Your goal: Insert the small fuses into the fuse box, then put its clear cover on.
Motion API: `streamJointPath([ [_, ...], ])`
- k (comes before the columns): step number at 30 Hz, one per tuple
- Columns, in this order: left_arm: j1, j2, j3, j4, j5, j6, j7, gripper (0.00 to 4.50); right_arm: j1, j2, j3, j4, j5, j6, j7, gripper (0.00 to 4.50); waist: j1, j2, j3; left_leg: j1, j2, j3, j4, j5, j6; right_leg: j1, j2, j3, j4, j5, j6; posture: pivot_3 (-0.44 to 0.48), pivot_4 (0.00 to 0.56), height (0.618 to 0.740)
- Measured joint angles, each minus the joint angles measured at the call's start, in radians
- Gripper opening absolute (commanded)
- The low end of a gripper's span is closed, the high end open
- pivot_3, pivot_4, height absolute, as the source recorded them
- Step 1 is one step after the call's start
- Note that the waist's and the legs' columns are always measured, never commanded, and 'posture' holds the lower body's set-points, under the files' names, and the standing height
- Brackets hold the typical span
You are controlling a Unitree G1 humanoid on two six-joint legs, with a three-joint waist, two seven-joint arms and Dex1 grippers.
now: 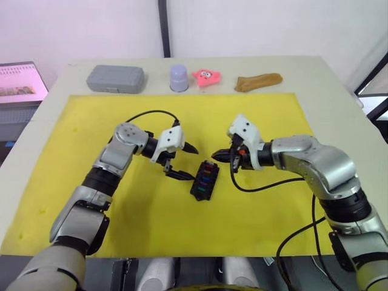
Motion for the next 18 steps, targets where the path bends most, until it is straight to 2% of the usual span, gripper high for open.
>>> streamJointPath([
  [18,0.000,0.000,0.000,0.000,0.000,0.000,0.002,4.50,0.041,0.006,0.006,-0.030,0.000,-0.032,0.002,0.06,0.001,0.000,0.000,0.000,0.000,0.000,0.000,0.000,0.000,0.000,0.000,0.000,0.000,0.000,0.000,0.000,0.150,0.740],
])
